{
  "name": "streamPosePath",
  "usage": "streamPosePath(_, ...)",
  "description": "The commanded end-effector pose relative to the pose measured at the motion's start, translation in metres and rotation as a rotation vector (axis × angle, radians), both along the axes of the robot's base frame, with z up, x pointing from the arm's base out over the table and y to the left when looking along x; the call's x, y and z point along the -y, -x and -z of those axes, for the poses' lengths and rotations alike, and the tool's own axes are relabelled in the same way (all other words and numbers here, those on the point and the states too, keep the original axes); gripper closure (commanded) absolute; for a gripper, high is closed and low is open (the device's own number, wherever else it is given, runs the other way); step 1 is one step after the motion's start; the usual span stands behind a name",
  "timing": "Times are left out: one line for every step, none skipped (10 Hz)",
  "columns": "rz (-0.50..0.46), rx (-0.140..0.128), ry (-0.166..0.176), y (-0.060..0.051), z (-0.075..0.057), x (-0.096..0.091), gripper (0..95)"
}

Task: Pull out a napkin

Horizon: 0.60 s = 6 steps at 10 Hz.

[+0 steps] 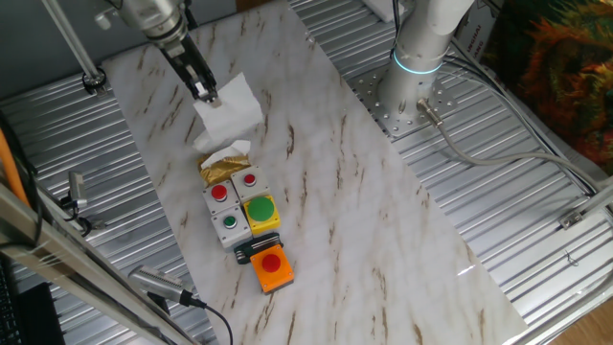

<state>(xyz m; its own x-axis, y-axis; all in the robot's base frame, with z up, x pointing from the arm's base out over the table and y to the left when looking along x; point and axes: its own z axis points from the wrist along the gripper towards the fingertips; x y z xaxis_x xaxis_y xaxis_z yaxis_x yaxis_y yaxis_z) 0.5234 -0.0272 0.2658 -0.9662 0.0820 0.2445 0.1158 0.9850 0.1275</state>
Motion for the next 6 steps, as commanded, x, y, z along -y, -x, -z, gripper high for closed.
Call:
streamPosePath(-0.002,0.004,0.003,0.002,0.001,0.001,95.0)
streamPosePath(0.005,0.003,0.004,0.001,0.001,0.001,95.0)
streamPosePath(0.003,0.003,0.005,0.002,0.001,0.003,95.0)
streamPosePath(0.003,0.004,0.008,0.002,0.001,0.003,95.0)
streamPosePath(-0.013,0.007,0.031,0.004,0.003,0.008,95.0)
streamPosePath(-0.019,0.008,0.040,0.004,0.003,0.011,95.0)
